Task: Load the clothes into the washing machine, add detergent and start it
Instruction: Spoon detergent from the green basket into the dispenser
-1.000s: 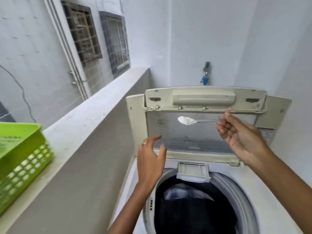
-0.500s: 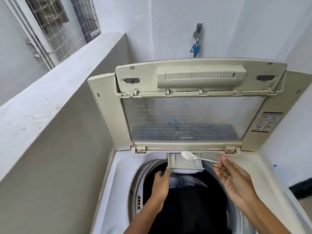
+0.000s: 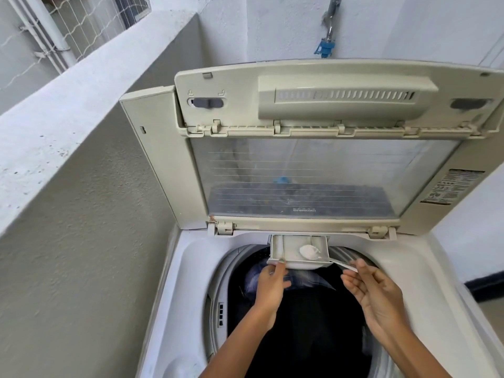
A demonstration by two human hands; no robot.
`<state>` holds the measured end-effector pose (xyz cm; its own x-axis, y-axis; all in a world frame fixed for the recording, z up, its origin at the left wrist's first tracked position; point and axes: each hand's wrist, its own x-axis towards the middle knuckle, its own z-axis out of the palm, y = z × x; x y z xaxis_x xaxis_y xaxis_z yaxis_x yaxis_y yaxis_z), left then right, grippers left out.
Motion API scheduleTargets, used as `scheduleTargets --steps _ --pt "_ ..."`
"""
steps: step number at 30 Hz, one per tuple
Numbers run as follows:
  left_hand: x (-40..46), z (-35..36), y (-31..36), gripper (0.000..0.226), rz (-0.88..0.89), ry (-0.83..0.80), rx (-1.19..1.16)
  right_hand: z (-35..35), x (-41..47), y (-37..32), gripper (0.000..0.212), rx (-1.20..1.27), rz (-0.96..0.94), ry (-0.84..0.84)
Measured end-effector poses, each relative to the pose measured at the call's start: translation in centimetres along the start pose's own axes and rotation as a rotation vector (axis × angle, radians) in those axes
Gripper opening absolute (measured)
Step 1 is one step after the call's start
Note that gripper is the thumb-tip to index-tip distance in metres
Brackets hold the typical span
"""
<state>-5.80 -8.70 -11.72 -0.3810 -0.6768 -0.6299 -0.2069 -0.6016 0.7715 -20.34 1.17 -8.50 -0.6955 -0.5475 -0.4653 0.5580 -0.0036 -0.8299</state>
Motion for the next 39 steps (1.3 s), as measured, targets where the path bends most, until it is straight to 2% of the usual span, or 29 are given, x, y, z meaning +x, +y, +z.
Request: scheduleTargets --steps 3,6,8,14,18,22,26,34,39 --pt "-0.1 0.1 0.0 0.035 -0.012 0.004 -0.021 -0.2 -0.2 0.2 0.026 -0.004 -0.029 -0.015" --pt "-0.2 0.1 0.1 0.036 -0.012 0.005 -0.025 -0.2 -0.4 0.6 0.044 -0.03 -0.061 -0.02" --pt "-0.2 0.1 0.2 0.036 -0.013 0.005 -0.031 -0.2 -0.4 0.8 0.05 -0.048 -0.081 -0.019" --pt "-0.4 0.1 0.4 0.037 -0.02 0.013 -0.039 -0.6 -0.4 1.3 0.048 -0.018 -0.092 -0.026" --pt "-0.6 0.2 0.6 0.037 -0.028 0.013 -0.045 -0.9 -0.2 1.5 0.032 -0.009 -0.082 -0.051" --pt "-0.8 0.2 0.9 0.036 -0.039 0.019 -0.044 -1.2 0.0 1.8 0.032 -0.005 -0.069 -0.051" --pt "-0.9 0.2 1.1 0.031 -0.051 0.021 -0.022 -1.8 0.1 2.1 0.009 0.049 -0.009 -0.058" --pt "-1.6 0.1 1.6 0.03 -0.068 0.005 -0.003 -2.0 0.1 1.9 0.016 0.254 0.219 -0.013" --pt "-2.3 0.2 2.1 0.016 -0.065 -0.003 0.016 -1.6 -0.5 1.4 0.014 0.306 0.244 0.034"
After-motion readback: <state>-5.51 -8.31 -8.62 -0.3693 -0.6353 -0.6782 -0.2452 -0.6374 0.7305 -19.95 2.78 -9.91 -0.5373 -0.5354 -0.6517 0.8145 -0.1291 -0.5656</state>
